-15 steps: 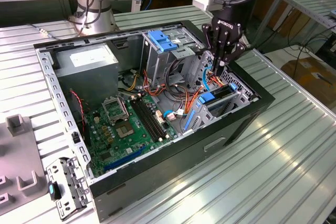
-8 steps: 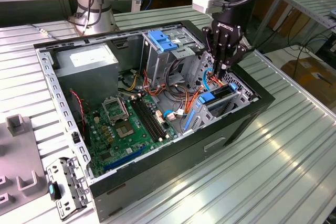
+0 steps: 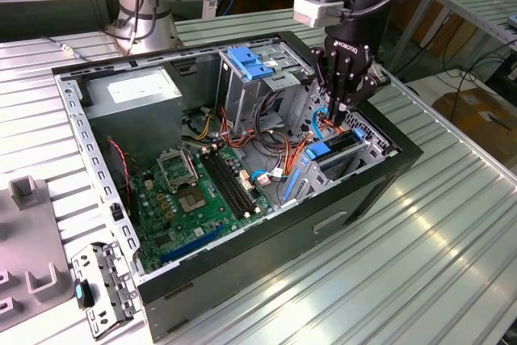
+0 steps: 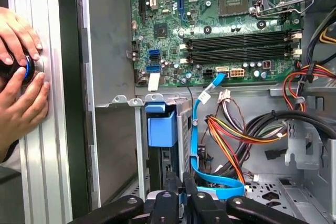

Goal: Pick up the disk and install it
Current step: 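Insert the second disk wire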

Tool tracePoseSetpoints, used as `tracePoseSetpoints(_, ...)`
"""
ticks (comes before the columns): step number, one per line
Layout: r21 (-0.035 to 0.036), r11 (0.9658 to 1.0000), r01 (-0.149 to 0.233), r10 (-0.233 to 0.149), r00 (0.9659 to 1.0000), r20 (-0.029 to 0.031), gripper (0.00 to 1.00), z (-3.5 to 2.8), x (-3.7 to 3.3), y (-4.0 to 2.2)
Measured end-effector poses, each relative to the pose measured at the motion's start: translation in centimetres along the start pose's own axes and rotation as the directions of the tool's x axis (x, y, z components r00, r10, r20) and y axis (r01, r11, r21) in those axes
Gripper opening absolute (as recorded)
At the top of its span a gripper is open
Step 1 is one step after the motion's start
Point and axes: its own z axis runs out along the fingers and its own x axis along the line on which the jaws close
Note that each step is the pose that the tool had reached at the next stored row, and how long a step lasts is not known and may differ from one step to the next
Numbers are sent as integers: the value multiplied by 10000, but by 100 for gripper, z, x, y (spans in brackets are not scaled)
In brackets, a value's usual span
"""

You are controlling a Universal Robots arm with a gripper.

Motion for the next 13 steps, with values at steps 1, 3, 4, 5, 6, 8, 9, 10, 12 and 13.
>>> tracePoseSetpoints(1, 39, 10000, -3, 3, 10000, 2, 16, 7, 5, 13)
tracePoseSetpoints(3, 142, 9999, -2, 2, 10000, 7, 16, 21, 14, 35)
tracePoseSetpoints(4, 200, 9998, -3, 3, 10000, 9, 16, 24, 17, 42)
tracePoseSetpoints(5, 267, 9996, -8, 8, 10000, 13, 16, 28, 18, 50)
tracePoseSetpoints(6, 330, 9995, -14, 14, 10000, 17, 16, 31, 18, 57)
tracePoseSetpoints(8, 486, 9988, -34, 33, 10000, 25, 16, 43, 18, 93)
tracePoseSetpoints(9, 516, 9987, -38, 36, 10000, 26, 16, 47, 18, 110)
tracePoseSetpoints(10, 561, 9984, -42, 40, 10000, 29, 16, 57, 17, 142)
tracePoseSetpoints(12, 612, 9981, -52, 50, 10000, 39, 16, 65, 21, 175)
tracePoseSetpoints(13, 637, 9980, -59, 56, 10000, 54, 16, 69, 26, 187)
